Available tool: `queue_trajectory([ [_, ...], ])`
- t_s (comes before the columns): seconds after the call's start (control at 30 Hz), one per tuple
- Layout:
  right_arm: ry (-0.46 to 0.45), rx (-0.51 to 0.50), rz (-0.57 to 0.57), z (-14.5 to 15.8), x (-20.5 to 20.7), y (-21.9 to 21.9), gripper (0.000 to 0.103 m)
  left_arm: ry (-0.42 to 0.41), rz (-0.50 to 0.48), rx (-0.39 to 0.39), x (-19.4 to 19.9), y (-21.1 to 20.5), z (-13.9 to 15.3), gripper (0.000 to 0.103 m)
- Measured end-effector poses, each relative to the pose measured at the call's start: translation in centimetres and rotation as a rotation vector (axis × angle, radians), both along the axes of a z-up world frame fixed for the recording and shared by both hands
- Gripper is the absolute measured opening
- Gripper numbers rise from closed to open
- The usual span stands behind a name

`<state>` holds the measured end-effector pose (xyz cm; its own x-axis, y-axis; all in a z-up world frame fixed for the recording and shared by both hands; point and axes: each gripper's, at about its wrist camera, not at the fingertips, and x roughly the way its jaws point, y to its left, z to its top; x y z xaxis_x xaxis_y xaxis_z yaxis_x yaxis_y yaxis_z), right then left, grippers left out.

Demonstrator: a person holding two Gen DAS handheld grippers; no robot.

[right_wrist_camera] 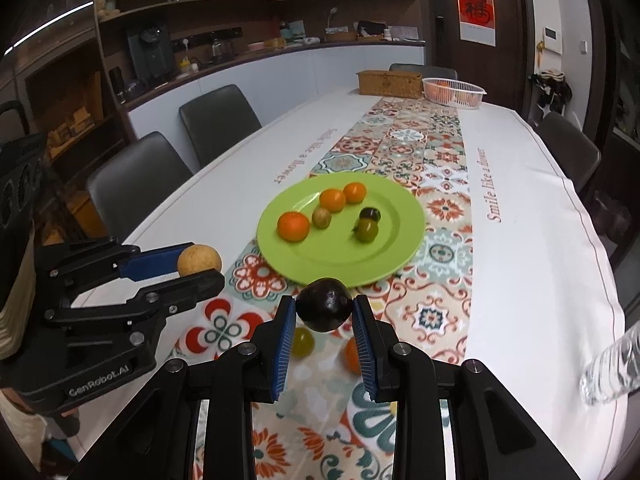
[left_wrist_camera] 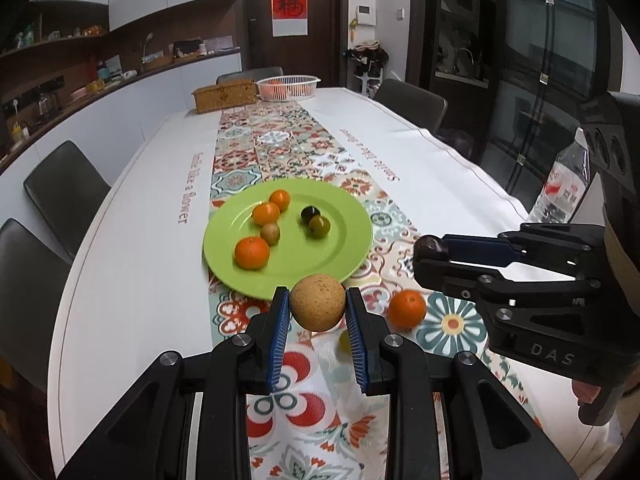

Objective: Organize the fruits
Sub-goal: 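Carry the tan fruit with the left tool onto the plate while the right carries the plum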

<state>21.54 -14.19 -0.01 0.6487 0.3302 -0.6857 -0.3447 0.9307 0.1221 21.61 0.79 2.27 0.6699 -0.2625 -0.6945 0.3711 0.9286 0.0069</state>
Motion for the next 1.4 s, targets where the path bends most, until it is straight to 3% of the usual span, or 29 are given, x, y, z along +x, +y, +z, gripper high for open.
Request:
queue_trajectory([
  [0.7,-0.001,-0.019,0.082,-0.4,8.3,-0.2,0.030,0.010,0.087,-0.070,6.5,-0.3,-1.1,0.028],
  [1.4,0.085,-0.019,0.115,-5.1,13.6,0.0,0.030,0.086,0.092,-0.086,11.9,-0.1,-6.1,0.028],
])
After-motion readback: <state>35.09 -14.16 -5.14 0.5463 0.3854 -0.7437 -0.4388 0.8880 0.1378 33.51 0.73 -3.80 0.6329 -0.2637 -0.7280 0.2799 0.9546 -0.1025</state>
